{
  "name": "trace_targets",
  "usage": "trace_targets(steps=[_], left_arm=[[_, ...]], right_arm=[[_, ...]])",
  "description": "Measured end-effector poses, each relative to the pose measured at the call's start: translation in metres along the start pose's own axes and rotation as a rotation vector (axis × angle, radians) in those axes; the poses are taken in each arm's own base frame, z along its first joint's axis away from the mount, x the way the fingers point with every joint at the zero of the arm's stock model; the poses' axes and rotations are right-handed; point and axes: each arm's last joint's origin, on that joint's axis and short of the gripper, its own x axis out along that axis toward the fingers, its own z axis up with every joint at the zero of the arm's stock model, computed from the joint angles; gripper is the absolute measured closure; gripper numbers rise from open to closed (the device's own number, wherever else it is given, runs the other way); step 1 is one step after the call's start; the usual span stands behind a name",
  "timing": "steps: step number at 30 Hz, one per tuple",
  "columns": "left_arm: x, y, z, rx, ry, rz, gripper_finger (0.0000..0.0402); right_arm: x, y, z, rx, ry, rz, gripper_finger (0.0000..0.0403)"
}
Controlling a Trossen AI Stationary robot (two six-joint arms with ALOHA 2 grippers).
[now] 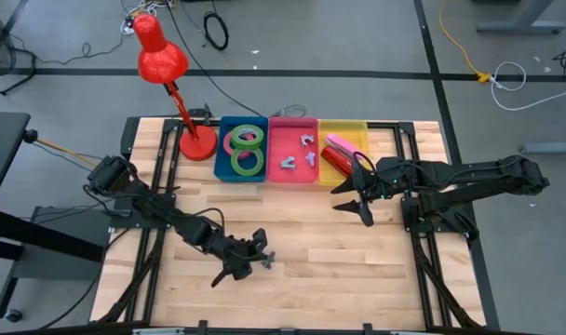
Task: Pick and place Stapler, Stapler remover, tape
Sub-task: Put the black staple remover into the red bin
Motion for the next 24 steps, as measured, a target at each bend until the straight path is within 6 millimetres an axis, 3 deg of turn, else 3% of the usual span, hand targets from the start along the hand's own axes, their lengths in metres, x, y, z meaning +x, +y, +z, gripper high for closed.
trace_targets(steps=[9,16,24], left_arm=[[-0.003,0.019,0.006,-0.017,0.046,0.033,0.0401],[0.001,0.045,-0.006,-0.146,0.054,0.060,0.0401],[0.002,0.089,-0.024,-0.330,-0.015,0.076,0.0401]], right_arm=[[0.000,0.000,0.000,-0.018,0.000,0.000,0.0168],[0.000,-0.002,0.000,-0.097,-0.001,-0.065,0.0171],[-0.007,-0.002,0.001,-0.141,-0.025,-0.110,0.0236]])
